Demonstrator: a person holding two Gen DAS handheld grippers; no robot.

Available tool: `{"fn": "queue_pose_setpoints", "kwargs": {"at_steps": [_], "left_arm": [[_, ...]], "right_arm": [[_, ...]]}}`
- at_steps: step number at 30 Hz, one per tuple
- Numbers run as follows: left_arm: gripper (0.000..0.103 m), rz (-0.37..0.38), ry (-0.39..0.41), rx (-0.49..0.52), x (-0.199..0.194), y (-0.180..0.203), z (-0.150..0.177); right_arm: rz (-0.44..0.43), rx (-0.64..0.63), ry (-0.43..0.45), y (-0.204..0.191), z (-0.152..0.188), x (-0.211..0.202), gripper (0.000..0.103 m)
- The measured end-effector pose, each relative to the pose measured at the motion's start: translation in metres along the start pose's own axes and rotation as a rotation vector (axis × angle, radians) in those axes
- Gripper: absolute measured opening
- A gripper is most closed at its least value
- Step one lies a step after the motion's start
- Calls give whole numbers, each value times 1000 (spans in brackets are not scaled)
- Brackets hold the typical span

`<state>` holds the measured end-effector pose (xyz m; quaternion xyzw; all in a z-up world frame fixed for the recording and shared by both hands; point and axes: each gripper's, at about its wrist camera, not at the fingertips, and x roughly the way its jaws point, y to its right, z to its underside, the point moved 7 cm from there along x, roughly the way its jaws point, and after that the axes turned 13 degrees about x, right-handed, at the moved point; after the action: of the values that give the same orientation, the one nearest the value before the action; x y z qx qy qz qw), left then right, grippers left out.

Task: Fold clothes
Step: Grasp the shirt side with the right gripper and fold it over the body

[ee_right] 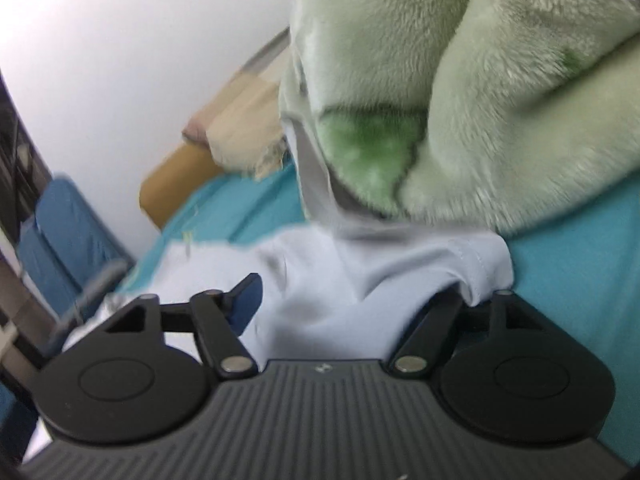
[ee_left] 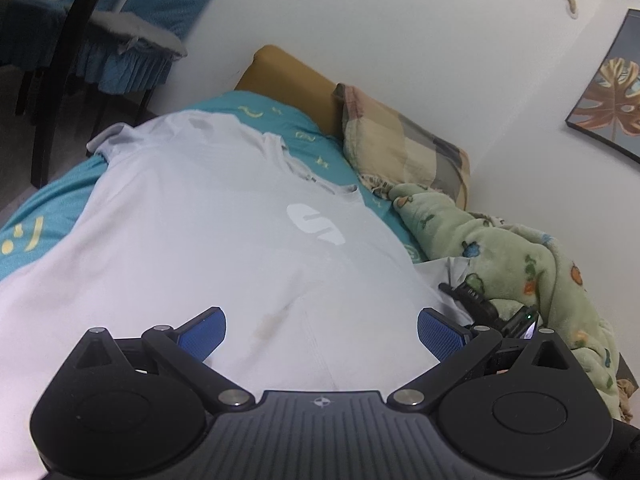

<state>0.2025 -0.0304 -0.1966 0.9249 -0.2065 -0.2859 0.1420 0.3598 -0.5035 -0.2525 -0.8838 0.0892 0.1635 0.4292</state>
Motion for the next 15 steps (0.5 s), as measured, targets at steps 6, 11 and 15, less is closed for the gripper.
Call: {"fn": "queue_pose_setpoints", "kwargs": {"at_steps": [6, 11, 15], "left_arm": [[103, -22, -40, -40, 18, -10, 4], [103, -33, -28, -66, 19, -11, -1], [103, -98, 22, 19, 10, -6, -17]], "right_arm": [[60, -121, -35, 9, -13, 42, 63], [109, -225, -45, -8, -13, 58, 19], [116, -319, -10, -48, -17, 57, 11]]}}
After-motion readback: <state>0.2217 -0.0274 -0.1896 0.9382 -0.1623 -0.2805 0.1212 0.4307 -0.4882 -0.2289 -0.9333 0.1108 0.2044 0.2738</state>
